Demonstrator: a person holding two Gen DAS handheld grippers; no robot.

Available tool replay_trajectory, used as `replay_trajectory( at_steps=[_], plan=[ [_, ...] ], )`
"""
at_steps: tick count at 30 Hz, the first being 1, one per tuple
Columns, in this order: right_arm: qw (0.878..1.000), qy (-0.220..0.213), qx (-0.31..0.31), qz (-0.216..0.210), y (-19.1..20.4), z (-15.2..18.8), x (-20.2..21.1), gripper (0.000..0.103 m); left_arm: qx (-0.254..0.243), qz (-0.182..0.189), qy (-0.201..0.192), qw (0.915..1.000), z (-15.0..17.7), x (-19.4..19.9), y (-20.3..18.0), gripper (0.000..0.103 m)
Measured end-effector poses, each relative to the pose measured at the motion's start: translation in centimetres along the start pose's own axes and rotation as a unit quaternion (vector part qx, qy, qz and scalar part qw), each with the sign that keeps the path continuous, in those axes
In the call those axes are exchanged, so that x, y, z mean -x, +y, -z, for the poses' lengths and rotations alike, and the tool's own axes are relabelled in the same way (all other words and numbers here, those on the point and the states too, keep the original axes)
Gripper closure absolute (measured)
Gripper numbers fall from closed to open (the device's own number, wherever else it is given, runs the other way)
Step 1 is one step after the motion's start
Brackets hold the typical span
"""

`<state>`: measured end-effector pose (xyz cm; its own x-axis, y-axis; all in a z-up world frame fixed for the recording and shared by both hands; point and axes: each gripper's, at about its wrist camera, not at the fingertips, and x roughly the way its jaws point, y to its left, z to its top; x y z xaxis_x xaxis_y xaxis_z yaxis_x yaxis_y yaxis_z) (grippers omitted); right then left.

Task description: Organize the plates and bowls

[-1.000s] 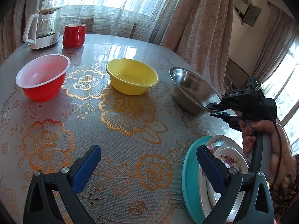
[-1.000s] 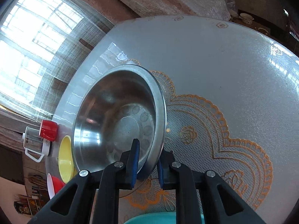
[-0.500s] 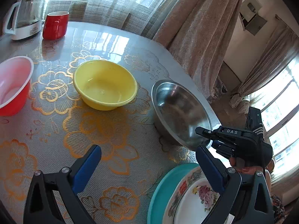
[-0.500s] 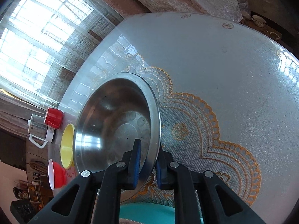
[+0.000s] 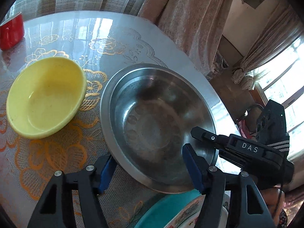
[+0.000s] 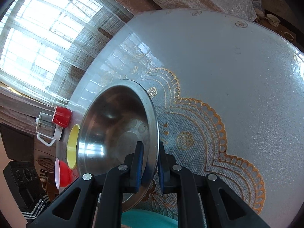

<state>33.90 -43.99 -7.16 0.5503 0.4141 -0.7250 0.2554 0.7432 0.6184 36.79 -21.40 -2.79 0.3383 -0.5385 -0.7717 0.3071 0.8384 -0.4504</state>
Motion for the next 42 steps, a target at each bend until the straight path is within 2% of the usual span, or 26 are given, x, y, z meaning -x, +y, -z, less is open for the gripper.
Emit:
replay_trajectory(
  at_steps=[2,7,10,19,28,35,42],
  plan=[
    [1.000,0.000,0.009,0.004,0.2,-0.1,-0.1,0.090,-0.008,-0.008,-0.007,0.9999,-0.1,-0.1,-0.1,0.042],
    [0.999,-0.004,0.029,0.028,0.8,-0.1,-0.1,0.089,-0.031,-0.036,-0.016,0.9987,-0.4,-0.4,-0.4,0.067],
    [0.998,-0.011,0.039,0.039,1.0,0.2,0.2,0.089,-0.044,-0.040,-0.020,0.9981,0.0,-0.2,-0.4,0.072],
    [0.998,-0.030,0.052,0.030,1.6,1.5,2.6,0.089,-0.050,-0.034,-0.051,0.9969,1.5,2.1,-1.0,0.072],
    [0.997,-0.040,0.066,0.000,5.1,3.9,5.2,0.089,-0.040,-0.030,-0.102,0.9935,3.4,8.5,-0.1,0.072],
    [0.995,-0.039,0.092,-0.025,8.7,8.1,6.6,0.089,-0.024,-0.041,-0.132,0.9901,7.5,14.0,2.0,0.072],
    [0.992,-0.029,0.114,-0.046,11.8,13.6,7.7,0.089,-0.002,-0.060,-0.148,0.9871,13.7,18.6,4.3,0.072]
  ],
)
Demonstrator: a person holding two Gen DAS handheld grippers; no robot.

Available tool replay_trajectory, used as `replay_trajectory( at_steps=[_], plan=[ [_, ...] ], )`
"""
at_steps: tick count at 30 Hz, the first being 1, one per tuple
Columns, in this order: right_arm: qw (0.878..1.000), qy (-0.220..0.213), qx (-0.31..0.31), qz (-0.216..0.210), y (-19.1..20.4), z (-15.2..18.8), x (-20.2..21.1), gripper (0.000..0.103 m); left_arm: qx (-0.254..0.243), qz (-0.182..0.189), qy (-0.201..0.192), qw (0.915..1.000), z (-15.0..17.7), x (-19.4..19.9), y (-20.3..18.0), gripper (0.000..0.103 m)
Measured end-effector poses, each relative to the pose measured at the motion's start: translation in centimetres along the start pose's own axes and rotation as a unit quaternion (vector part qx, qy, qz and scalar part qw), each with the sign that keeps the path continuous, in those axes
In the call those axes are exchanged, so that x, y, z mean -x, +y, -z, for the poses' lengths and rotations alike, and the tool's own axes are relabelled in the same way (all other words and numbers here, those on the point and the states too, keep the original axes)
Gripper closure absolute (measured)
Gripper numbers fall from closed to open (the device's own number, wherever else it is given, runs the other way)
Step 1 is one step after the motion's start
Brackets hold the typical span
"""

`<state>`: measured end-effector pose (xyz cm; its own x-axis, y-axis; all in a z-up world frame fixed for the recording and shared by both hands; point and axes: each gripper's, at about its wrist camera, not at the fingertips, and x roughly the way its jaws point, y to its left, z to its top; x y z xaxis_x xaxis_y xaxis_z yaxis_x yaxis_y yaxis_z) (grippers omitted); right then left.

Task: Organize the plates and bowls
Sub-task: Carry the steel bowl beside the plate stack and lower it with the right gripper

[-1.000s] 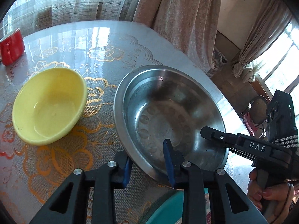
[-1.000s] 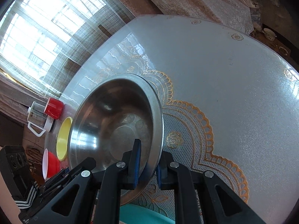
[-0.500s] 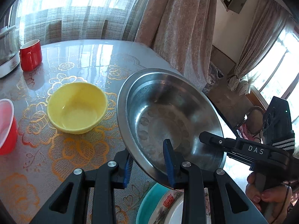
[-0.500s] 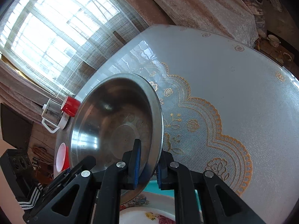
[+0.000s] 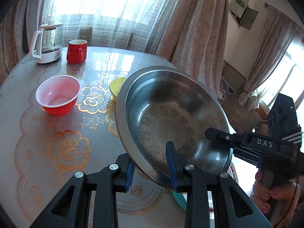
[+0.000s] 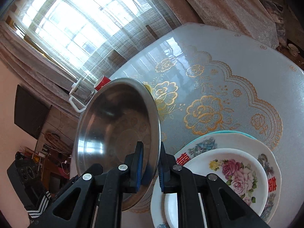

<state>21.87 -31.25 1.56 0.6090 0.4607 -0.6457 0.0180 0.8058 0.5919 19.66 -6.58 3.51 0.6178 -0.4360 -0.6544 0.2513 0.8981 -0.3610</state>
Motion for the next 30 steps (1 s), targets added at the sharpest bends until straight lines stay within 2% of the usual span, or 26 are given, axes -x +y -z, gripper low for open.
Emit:
replay_trajectory(
  at_steps=[8,16,23,30],
  plan=[
    [1.000,0.028,0.001,-0.010,2.6,5.8,-0.2,0.089,0.009,-0.021,-0.002,0.9997,4.7,4.5,3.2,0.072],
    [0.998,0.060,-0.020,-0.008,3.1,9.7,-2.3,0.089,0.022,-0.036,0.013,0.9990,7.9,5.6,5.6,0.072],
    [0.996,0.088,-0.033,-0.002,3.1,11.8,-3.9,0.089,0.031,-0.046,0.020,0.9983,9.2,5.7,6.7,0.072],
    [0.994,0.099,-0.038,0.013,3.2,12.0,-5.0,0.087,0.036,-0.044,0.023,0.9981,9.3,5.0,7.0,0.072]
  ],
)
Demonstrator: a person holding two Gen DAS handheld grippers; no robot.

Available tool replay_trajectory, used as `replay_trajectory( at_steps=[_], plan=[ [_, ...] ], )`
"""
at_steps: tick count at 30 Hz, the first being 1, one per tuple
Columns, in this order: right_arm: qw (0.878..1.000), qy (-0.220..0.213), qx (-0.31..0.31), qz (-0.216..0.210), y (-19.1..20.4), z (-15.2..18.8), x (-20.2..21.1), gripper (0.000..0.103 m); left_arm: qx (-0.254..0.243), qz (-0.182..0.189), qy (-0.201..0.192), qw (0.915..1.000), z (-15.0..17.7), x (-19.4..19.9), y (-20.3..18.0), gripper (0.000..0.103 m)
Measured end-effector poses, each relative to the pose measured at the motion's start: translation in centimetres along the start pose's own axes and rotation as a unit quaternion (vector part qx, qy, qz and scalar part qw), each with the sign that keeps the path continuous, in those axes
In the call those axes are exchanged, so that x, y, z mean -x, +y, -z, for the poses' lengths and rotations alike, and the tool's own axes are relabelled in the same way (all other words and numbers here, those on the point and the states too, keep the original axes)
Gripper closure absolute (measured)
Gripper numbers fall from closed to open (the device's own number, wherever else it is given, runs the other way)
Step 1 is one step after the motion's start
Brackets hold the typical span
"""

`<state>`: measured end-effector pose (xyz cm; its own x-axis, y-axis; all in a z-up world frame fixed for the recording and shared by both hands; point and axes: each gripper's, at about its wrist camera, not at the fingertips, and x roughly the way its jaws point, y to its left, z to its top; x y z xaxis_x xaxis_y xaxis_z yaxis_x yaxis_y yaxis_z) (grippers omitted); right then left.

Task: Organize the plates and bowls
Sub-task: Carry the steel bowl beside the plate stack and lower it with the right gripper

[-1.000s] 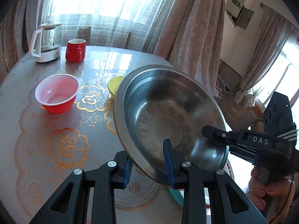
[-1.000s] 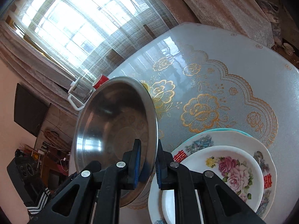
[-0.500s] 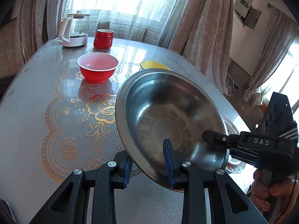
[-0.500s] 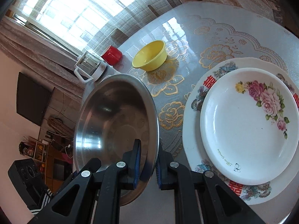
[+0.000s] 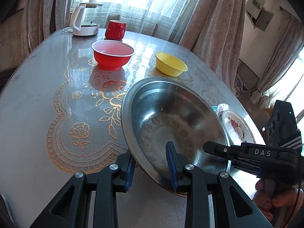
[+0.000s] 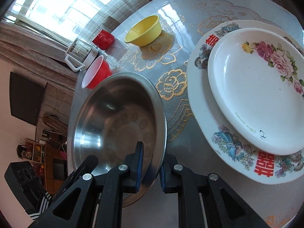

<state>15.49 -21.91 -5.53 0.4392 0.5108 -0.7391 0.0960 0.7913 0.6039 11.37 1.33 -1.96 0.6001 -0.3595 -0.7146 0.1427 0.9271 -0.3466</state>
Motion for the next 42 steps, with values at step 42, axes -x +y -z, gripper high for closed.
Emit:
replay_trajectory(
  at_steps=[42],
  plan=[
    [0.997,-0.078,0.009,0.020,-0.7,0.9,4.4,0.082,0.017,0.004,0.005,0.9998,0.6,-1.7,0.4,0.072]
  ],
)
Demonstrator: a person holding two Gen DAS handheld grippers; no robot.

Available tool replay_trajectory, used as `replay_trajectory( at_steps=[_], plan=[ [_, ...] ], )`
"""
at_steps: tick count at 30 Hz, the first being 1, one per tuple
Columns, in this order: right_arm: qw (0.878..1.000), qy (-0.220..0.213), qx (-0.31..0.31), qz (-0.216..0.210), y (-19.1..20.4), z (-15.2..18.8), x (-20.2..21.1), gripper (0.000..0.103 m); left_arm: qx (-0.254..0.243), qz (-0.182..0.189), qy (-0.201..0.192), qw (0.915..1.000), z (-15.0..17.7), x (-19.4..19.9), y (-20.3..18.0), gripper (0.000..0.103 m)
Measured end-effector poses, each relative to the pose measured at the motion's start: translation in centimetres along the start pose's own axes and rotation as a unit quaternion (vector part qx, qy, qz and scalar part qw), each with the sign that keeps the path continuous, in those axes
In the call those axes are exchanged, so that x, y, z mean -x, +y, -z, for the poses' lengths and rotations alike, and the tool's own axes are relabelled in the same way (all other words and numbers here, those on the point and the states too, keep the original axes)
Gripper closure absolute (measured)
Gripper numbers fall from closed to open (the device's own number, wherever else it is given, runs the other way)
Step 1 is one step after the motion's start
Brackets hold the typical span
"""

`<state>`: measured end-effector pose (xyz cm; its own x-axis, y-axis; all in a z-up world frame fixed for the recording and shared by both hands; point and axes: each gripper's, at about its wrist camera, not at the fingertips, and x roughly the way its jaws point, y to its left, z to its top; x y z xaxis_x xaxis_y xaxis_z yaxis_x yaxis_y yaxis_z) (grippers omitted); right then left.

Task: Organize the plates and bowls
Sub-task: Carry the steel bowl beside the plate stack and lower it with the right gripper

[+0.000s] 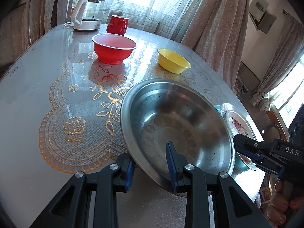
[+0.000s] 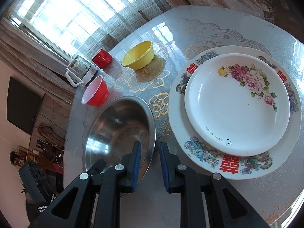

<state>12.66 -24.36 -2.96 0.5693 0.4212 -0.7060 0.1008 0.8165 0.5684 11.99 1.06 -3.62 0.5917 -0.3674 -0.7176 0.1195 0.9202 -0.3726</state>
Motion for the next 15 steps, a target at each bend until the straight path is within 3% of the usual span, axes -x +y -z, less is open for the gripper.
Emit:
replay_trajectory(
  at_steps=[6,11,15],
  plan=[
    [0.999,-0.015,0.020,0.020,0.5,-1.0,0.9,0.082,0.028,0.023,0.005,0.9994,-0.6,1.2,0.5,0.071],
    [0.999,-0.022,0.030,0.021,0.7,-2.2,1.2,0.082,0.010,0.003,-0.009,0.9999,-1.4,2.3,0.0,0.069],
    [0.999,-0.022,0.037,0.023,1.0,-3.2,1.3,0.082,-0.005,-0.011,0.008,0.9999,-1.4,1.9,-0.5,0.063]
  ],
)
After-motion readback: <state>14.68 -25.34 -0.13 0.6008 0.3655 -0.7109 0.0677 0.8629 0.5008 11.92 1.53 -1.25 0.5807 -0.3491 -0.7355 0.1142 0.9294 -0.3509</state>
